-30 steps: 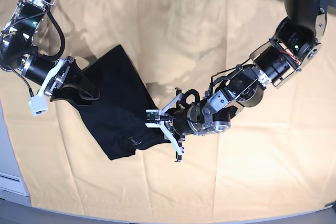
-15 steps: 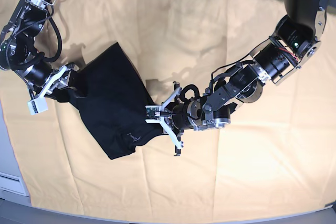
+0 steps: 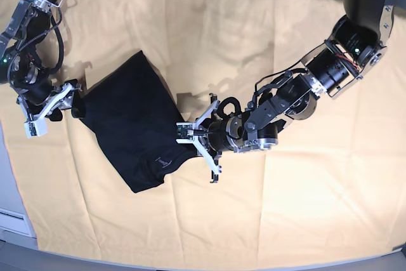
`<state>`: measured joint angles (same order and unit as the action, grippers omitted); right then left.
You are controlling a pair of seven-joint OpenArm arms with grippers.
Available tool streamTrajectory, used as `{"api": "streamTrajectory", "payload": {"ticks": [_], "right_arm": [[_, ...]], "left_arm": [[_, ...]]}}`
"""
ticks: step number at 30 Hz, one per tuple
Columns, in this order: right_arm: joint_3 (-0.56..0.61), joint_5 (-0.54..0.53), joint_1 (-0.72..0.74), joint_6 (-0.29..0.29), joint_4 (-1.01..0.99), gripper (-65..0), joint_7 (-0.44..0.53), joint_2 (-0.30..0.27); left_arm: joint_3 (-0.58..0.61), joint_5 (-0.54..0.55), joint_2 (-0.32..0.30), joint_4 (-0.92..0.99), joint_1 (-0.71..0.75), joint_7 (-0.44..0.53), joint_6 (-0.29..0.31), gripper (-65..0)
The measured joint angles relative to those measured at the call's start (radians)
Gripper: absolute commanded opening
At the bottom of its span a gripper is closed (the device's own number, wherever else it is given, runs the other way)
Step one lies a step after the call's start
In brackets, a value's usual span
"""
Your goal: Fold the T-shirt properly
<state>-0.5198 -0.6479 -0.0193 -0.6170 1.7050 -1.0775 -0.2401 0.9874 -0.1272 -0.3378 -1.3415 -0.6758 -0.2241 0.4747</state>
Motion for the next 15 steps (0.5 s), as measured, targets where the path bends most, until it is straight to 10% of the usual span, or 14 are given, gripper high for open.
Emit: {"api": "streamTrajectory", "payload": {"ticks": [9,14,15], "right_arm": [[0.0,-0.168,0.0,-0.073,-0.159,-24.9,-0.021,-0.001],[0.0,-0.251,0.0,-0.076,-0.159,-65.0,-0.051,0.0],[0.0,-0.251,0.0,-0.076,-0.159,-65.0,-0.061,0.0]], "left_arm": [[0.0,0.0,0.001,0.0,0.0,-0.003,0.0,-65.0],[0.0,0.0,0.0,0.0,0.0,-0.003,0.0,-65.0],[0.0,0.0,0.0,0.0,0.0,-0.003,0.0,-65.0]]}}
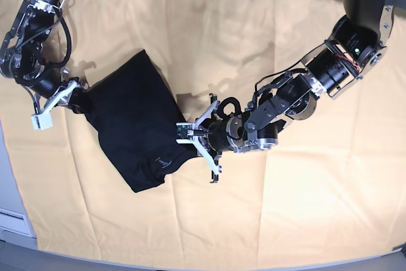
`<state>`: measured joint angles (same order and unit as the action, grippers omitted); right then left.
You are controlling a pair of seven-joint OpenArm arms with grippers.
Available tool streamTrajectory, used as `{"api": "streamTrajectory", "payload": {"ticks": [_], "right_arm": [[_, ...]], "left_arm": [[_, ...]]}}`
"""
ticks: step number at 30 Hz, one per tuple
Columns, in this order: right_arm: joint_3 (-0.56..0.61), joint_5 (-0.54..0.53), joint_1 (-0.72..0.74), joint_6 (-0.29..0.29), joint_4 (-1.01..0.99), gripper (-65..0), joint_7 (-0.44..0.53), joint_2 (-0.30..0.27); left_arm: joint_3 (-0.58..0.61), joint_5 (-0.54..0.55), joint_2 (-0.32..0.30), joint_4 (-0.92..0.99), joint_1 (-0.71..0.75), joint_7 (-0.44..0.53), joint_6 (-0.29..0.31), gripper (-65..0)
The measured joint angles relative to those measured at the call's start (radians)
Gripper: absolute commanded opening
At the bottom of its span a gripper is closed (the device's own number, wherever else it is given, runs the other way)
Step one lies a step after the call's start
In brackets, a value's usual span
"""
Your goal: Fold the T-shirt properly
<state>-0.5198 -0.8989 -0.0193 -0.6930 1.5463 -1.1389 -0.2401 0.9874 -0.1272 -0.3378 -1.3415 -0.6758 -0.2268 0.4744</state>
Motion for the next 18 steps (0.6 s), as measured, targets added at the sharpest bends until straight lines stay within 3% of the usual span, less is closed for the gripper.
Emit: {"api": "streamTrajectory", "payload": {"ticks": [4,10,14,18], "right_arm": [[0.0,-0.012,0.002,0.001,0.002,-65.0,-0.06,0.0],[0.0,-0.154,-0.01,0.0,0.105,-65.0,-0.27,0.0],[-0.009,-0.178,-0.076,0.0,0.256,-65.0,-0.272,0.0],[-0.046,-0.183,-0.171,0.0,0.352,-65.0,-0.261,0.0]], "left_arm": [[0.0,0.0,0.002,0.0,0.0,0.0,0.0,-65.0],[0.0,0.008,0.001,0.0,0.0,0.0,0.002,-65.0],[0.0,0.035,0.0,0.0,0.002,0.004,0.097,-65.0],[0.0,0.042,0.0,0.0,0.002,0.012,0.101,-65.0]]}}
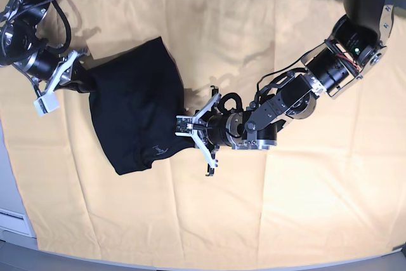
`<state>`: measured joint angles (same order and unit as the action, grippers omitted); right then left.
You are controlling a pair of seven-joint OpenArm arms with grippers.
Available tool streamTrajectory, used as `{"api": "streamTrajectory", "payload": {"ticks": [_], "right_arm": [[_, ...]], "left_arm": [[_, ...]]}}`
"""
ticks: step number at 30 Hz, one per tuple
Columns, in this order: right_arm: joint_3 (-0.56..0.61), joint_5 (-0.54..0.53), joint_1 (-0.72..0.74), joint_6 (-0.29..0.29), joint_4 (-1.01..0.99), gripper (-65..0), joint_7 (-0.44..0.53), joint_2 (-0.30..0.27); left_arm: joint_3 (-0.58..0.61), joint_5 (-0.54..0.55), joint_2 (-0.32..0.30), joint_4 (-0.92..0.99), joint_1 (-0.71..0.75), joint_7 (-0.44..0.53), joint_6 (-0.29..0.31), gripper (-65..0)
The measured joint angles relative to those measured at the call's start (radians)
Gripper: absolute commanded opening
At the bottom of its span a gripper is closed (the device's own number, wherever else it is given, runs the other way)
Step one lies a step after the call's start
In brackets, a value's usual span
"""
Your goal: Fold the T-shirt properly
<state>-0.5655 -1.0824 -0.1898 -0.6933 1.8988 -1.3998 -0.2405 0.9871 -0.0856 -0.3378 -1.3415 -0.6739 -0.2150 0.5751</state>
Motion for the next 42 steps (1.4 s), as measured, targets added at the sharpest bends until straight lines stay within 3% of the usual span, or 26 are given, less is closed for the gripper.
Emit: {"api": "streamTrajectory", "payload": {"ticks": [8,21,31,34,36,40,42], "right_arm": [[-0.121,0.105,-0.126,0.0,0.007,-65.0,0.201,0.045],[-0.197,0.14,-0.182,0.049,0.007,-65.0,0.216,0.197],[-0.197,0.132,-0.229,0.048,0.007,-65.0,0.223,0.208],[-0.197,0.132,-0.226,0.015,0.007,-65.0,0.23,0.207],[-0.197,0.132,-0.219,0.015,0.007,-65.0,0.23,0.204],[-0.198,0.123,-0.214,0.003,0.007,-65.0,0.227,0.202],[-0.201,0.095,-0.215,0.001,0.007,-64.5,0.222,0.202]], "left_arm": [[0.0,0.019,0.006,0.0,0.001,0.014,0.006,-65.0],[0.0,0.019,0.008,0.0,0.001,0.018,0.005,-65.0],[0.0,0.079,0.007,0.0,0.001,0.022,0.005,-65.0],[0.0,0.079,0.007,0.0,0.001,0.022,0.001,-64.7],[0.0,0.076,0.008,0.0,0.001,0.021,-0.026,-54.7],[0.0,0.041,-0.001,0.0,-0.006,0.006,-0.046,-28.7],[0.0,0.041,-0.006,0.0,-0.005,0.006,-0.047,-22.6]]}}
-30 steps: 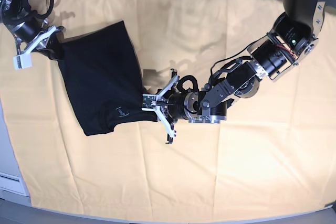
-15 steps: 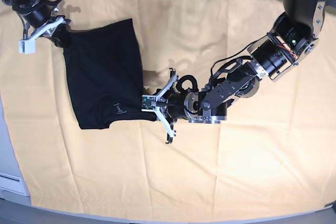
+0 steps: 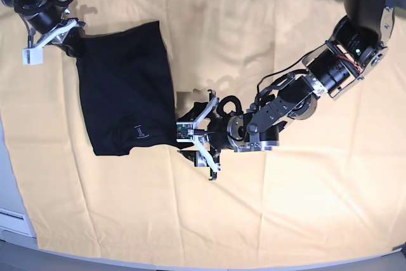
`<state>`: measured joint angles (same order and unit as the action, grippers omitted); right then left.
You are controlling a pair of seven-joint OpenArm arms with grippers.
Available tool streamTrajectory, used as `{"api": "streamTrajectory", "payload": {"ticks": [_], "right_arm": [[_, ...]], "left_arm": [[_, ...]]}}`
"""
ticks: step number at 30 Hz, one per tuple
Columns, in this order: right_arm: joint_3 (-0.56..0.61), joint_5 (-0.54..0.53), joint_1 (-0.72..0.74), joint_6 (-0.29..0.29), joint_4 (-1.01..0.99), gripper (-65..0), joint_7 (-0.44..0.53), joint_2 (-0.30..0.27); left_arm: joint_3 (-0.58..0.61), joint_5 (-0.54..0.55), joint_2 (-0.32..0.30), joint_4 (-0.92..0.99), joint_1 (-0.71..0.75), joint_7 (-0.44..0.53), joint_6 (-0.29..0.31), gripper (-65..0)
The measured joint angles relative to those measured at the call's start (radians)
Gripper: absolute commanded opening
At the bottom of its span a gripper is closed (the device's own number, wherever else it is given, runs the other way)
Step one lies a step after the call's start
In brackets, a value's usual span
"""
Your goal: Fold the T-shirt properly
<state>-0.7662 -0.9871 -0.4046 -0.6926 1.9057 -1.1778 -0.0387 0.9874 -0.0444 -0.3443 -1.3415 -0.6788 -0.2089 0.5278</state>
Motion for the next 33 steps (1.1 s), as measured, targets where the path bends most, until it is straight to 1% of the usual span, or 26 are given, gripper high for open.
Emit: {"api": "streamTrajectory", "payload": {"ticks": [2,3,4,6,8,9,10,11,12,13,14,15,17,18,20,22,23,24,26,29,31,33], "right_arm": [[-0.001,-0.026,0.0,0.0,0.0,-56.5,-0.001,0.0],[-0.001,-0.039,0.0,0.0,0.0,-52.6,-0.001,-0.003],[-0.001,-0.049,0.0,0.0,0.0,-49.3,-0.004,-0.01],[-0.001,-0.081,0.0,0.0,0.0,-44.6,-0.007,-0.032],[-0.002,-0.098,0.001,0.0,0.0,-42.2,-0.008,-0.061],[-0.002,-0.094,0.003,0.0,0.004,-42.3,-0.008,-0.073],[-0.003,-0.089,0.004,0.0,0.01,-42.3,-0.009,-0.081],[-0.007,-0.084,0.004,0.0,0.022,-42.3,-0.009,-0.084],[-0.016,-0.08,0.004,0.0,0.035,-42.3,-0.01,-0.082],[-0.025,-0.073,0.005,0.0,0.049,-42.3,-0.011,-0.082],[-0.038,-0.061,0.006,0.0,0.063,-42.3,-0.012,-0.082],[-0.055,-0.06,0.006,0.0,0.076,-42.3,-0.012,-0.081],[-0.093,-0.06,0.005,0.0,0.103,-42.3,-0.012,-0.08],[-0.111,-0.061,0.005,0.0,0.115,-42.3,-0.011,-0.081],[-0.136,-0.076,0.006,0.0,0.133,-42.3,-0.011,-0.082],[-0.142,-0.119,0.005,0.0,0.138,-42.8,-0.011,-0.083],[-0.142,-0.135,0.005,0.0,0.138,-44.1,-0.011,-0.082],[-0.142,-0.151,0.005,0.0,0.138,-48.9,-0.011,-0.083],[-0.142,-0.166,0.005,0.0,0.138,-64.1,-0.011,-0.084],[-0.141,-0.167,0.006,0.0,0.138,-65.0,-0.007,-0.099],[-0.141,-0.172,0.005,0.0,0.138,-65.0,-0.003,-0.12],[-0.141,-0.227,0.005,0.0,0.138,-65.0,-0.002,-0.149]], "left_arm": [[0.0,0.0,-0.005,0.0,0.0,-0.001,-0.007,-22.6],[0.0,0.002,-0.008,0.0,0.0,-0.009,-0.024,-22.6],[0.0,0.002,-0.008,0.0,0.0,-0.031,-0.043,-22.6],[0.0,0.003,-0.008,0.0,0.0,-0.064,-0.105,-23.0],[0.0,0.006,-0.008,0.0,0.0,-0.087,-0.164,-23.5],[0.0,0.006,-0.008,0.0,0.0,-0.1,-0.187,-23.5],[0.0,0.005,-0.008,0.0,-0.001,-0.11,-0.2,-23.5],[0.0,0.003,-0.008,0.0,-0.001,-0.112,-0.2,-23.6],[0.0,0.008,-0.008,0.0,-0.001,-0.129,-0.199,-25.3],[0.0,0.009,-0.008,0.0,0.0,-0.135,-0.196,-28.8],[0.0,0.017,-0.008,-0.003,0.0,-0.145,-0.195,-33.9],[0.0,0.02,-0.008,-0.008,0.0,-0.16,-0.195,-40.8],[0.0,0.014,-0.01,-0.018,-0.001,-0.193,-0.196,-60.2],[0.0,0.016,-0.01,-0.024,0.0,-0.207,-0.198,-65.0],[0.0,0.021,-0.01,-0.039,0.0,-0.226,-0.196,-65.0],[0.0,0.021,-0.008,-0.05,0.0,-0.249,-0.196,-65.0],[0.0,0.023,-0.008,-0.06,0.0,-0.268,-0.196,-65.0],[0.0,0.037,-0.011,-0.072,0.0,-0.285,-0.197,-65.0],[0.0,0.074,-0.018,-0.108,0.0,-0.324,-0.2,-65.0],[0.0,0.167,-0.048,-0.209,0.0,-0.362,-0.204,-65.0],[0.0,0.21,-0.081,-0.292,0.0,-0.389,-0.201,-65.0],[0.0,0.219,-0.124,-0.373,0.0,-0.416,-0.2,-65.0]]}}
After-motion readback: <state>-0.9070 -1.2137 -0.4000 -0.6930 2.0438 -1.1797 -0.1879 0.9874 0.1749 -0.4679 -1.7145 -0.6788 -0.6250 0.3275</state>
